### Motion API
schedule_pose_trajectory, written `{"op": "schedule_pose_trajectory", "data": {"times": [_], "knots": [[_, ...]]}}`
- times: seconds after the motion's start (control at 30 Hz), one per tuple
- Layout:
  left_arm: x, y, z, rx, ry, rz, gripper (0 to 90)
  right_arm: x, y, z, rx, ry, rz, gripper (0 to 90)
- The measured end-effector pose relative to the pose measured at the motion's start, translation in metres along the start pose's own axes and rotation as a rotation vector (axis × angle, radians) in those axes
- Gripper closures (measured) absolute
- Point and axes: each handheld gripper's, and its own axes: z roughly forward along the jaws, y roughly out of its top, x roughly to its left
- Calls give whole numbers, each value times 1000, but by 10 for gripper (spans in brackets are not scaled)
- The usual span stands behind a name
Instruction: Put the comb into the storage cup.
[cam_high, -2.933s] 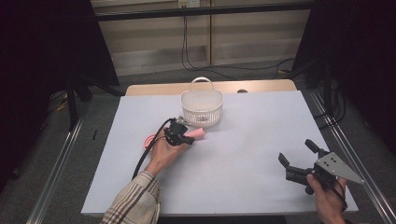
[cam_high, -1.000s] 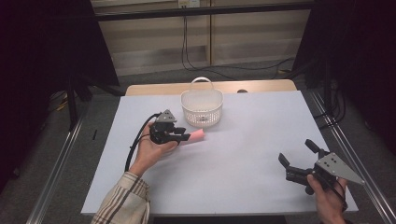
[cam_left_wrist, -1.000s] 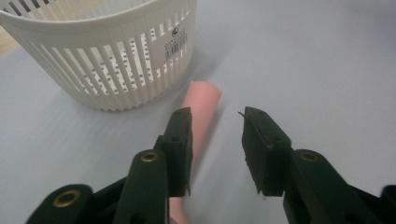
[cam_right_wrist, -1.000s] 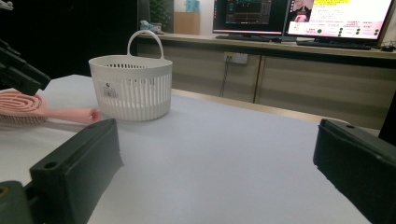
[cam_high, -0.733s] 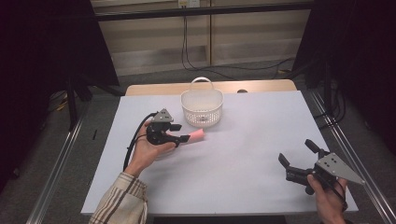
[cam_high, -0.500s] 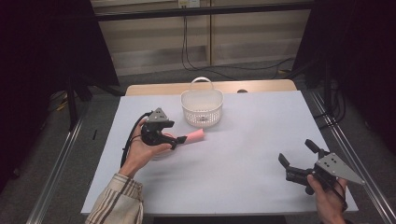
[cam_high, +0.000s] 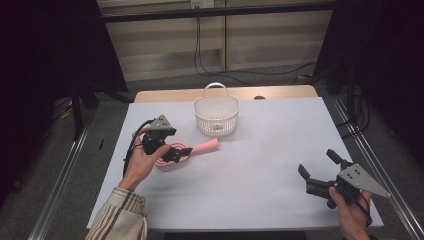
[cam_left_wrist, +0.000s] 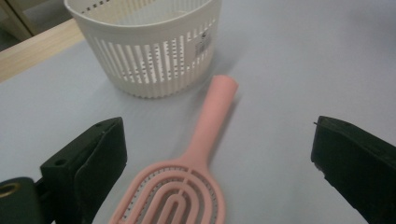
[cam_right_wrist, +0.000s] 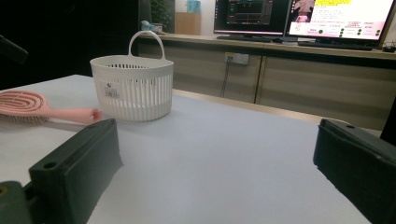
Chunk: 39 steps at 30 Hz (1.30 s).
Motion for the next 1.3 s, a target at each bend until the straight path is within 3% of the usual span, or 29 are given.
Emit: {"op": "schedule_pose_trajectory", "data": {"times": [0.13, 0.27, 0.33, 0.43, 0.6, 0.63, 0.67, 0.7, 0.87, 0.97, 1.03, 1.13, 1.23, 1.3], "knots": [[3, -3, -2, 28, 36, -7, 60, 0, 0, 0, 4, -1, 0, 1], [7, -4, -1, 45, 36, -16, 67, 0, 0, 0, 1, 5, -4, 1], [8, -4, -1, 64, 82, -9, 67, 0, 0, 0, 2, 2, -4, 0], [10, -4, -1, 96, 115, 12, 69, 0, 0, 0, 2, 1, -2, 0], [18, -6, 3, 129, 84, 18, 88, 0, 0, 0, 2, 3, -5, 0], [20, -6, 3, 149, 87, 46, 88, 0, 0, 1, 1, 4, -5, 0], [19, -6, 5, 136, 93, 37, 87, 0, 0, 0, 3, 5, -6, 0], [22, -4, 4, 165, 82, 70, 88, 0, 0, 0, 3, 5, -5, 0], [23, -2, 9, 202, 51, 92, 85, 0, 0, 1, 2, 3, -5, 0], [23, -3, 15, 228, 61, 114, 80, 0, 0, 1, 1, 5, -6, 0], [26, -3, 17, 241, 23, 122, 54, 0, 0, 1, 0, 8, -6, 0], [25, -2, 21, 256, 13, 117, 59, 0, 0, 1, 3, 6, -7, 0], [24, -1, 26, 300, -32, 134, 51, 0, -1, 1, 11, 8, -8, 0], [24, -1, 29, 322, -36, 147, 57, 1, -1, 1, 8, 10, -10, 0]]}}
